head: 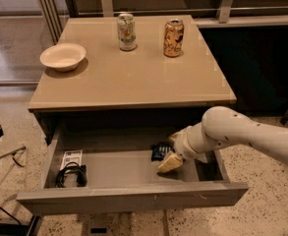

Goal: Pick rxbar blueberry from top drawer and place on counter

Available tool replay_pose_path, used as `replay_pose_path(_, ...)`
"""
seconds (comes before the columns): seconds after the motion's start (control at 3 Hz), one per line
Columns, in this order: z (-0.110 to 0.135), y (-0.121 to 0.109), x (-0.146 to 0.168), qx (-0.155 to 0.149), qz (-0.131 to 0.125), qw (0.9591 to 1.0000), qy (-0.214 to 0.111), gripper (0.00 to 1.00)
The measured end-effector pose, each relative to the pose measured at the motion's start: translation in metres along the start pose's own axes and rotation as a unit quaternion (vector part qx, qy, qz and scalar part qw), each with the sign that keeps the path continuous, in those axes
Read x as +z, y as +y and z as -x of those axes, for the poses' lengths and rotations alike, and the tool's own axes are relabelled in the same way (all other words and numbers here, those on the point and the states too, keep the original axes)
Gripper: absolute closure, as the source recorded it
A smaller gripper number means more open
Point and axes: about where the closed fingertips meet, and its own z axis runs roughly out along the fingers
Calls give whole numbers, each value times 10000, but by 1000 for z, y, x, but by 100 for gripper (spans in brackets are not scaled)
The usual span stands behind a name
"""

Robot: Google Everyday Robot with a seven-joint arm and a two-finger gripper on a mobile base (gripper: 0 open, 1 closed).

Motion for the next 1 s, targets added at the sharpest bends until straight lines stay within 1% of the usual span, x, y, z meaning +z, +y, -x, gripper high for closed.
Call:
replay_pose_path(0.33,-5,-7,3,31,-101,9999,85,29)
replay_pose_path(0.67,-12,-14,7,94,-140,9996,219,29)
replay_pose_path(1.0,-19,-17,11,196,-62,9990,404,42)
